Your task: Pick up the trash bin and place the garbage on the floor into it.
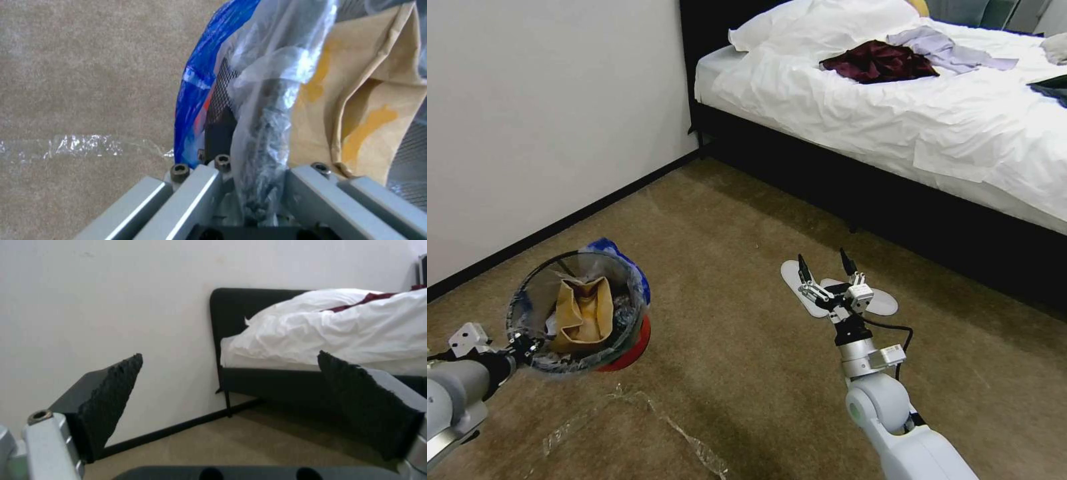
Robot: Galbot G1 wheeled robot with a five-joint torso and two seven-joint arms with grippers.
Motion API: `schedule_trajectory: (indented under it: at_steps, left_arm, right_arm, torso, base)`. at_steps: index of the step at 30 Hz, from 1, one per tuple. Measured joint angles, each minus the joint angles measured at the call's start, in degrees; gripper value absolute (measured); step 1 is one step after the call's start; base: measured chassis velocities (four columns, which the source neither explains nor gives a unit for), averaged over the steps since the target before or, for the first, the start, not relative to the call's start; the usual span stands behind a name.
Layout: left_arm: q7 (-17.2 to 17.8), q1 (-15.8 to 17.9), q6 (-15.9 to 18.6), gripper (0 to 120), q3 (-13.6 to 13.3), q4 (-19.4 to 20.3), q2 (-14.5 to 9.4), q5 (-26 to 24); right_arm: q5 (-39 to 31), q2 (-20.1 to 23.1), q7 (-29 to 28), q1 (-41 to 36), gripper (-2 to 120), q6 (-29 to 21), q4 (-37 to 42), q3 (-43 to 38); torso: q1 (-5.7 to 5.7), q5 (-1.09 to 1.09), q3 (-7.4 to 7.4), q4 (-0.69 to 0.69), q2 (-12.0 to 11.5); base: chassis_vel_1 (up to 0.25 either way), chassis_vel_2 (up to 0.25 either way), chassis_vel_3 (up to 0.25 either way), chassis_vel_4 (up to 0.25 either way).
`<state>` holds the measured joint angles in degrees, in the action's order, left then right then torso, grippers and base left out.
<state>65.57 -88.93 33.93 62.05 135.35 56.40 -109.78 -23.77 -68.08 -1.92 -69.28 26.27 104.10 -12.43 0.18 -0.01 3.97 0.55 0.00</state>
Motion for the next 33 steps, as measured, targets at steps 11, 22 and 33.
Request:
schedule_trajectory:
  at_steps: [11,22,33]
  left_arm:
    - [-0.16,-0.46,0.08,0,0.69,0.17,0.07,-0.37]
    - [-0.27,-0.98,0.13,0,0.84,0.32,0.29,-0.26]
    - [-0.07,-0.77,-0.21,0,0.46,0.05,0.28,-0.20]
  right_arm:
    - [-0.01,0.68,-0.19,0.82,100,0.04,0.01,0.90]
    - [0.02,2.12,0.07,-0.21,100,0.59,0.22,0.06]
    - [0.24,1.90,0.12,-1.14,100,0.64,0.22,-0.57]
  torso:
    - [0.00,0.00,0.00,0.00,0.00]
    - [0.00,0.01,0.00,0.00,0.00]
    - [0.01,0.00,0.00,0.00,0.00]
  base:
    - [0.000,0.000,0.000,0.000]
    - [0.000,0.000,0.000,0.000]
    - [0.000,0.000,0.000,0.000]
